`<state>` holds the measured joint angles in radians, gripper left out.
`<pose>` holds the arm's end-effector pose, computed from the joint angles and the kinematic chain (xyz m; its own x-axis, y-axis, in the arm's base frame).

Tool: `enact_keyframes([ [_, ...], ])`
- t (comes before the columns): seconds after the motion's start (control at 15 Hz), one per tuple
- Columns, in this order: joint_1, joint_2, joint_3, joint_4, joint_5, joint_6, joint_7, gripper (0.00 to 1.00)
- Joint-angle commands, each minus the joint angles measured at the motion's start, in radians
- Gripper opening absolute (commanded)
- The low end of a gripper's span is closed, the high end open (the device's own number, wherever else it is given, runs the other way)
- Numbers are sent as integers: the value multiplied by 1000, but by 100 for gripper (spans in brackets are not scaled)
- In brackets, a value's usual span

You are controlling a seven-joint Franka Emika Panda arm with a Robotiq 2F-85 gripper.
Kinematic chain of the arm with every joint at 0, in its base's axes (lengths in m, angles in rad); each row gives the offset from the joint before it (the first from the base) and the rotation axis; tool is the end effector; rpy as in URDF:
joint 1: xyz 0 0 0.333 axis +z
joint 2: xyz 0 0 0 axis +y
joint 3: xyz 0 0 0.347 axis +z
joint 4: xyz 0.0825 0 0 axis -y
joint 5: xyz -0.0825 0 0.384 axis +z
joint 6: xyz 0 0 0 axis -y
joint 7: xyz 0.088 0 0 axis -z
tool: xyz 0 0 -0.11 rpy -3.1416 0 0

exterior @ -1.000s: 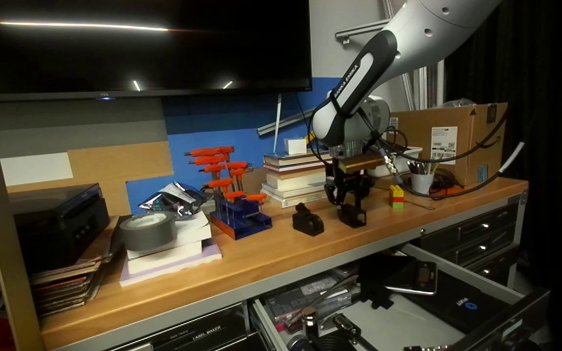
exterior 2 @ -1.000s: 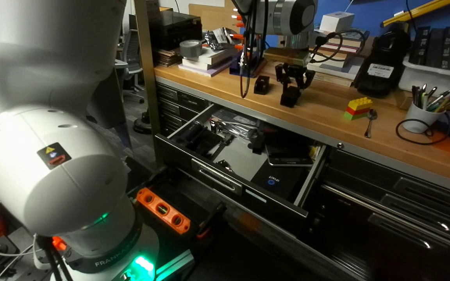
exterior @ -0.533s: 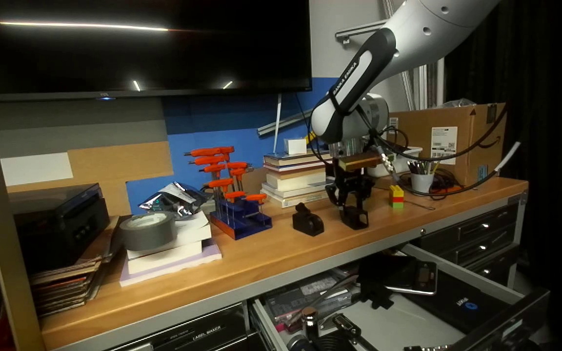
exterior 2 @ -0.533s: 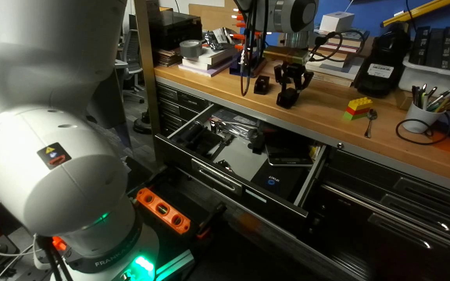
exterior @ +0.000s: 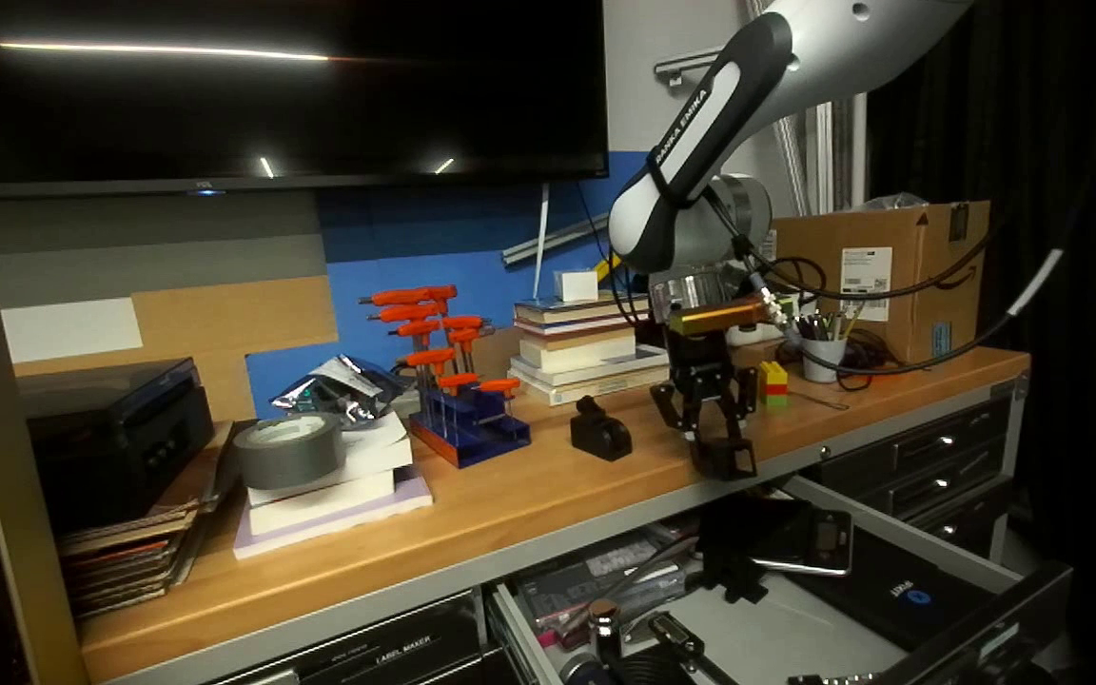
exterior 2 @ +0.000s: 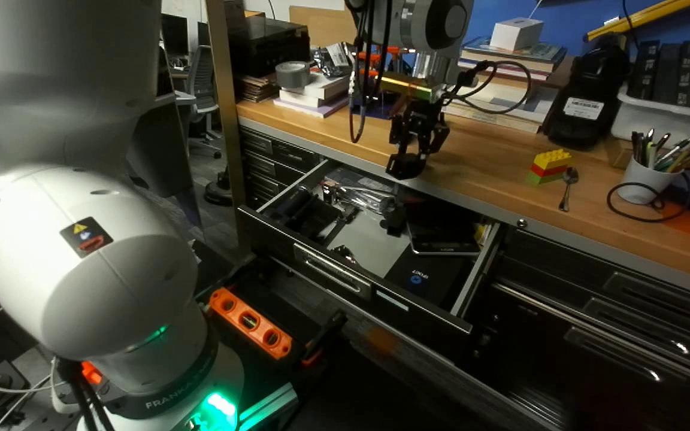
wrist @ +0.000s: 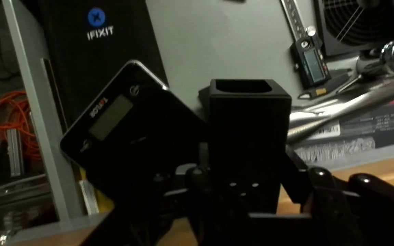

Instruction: Pick up the black objects from the counter and put them in the open drawer and close it

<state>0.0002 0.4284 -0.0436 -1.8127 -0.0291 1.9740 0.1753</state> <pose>0.6267 -0.0271 0.3114 0.9455 -0.2052 -0.2527 -0.1892 -0.9781 0.0863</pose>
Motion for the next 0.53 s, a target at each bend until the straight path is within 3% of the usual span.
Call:
enact_keyframes([
  [0.0,7,-111,9,-184,51,15,44,27],
  [0.2,8,-140,5,-287,81,78,73,27],
  [0.47,-11,-119,-4,-344,102,186,56,27],
])
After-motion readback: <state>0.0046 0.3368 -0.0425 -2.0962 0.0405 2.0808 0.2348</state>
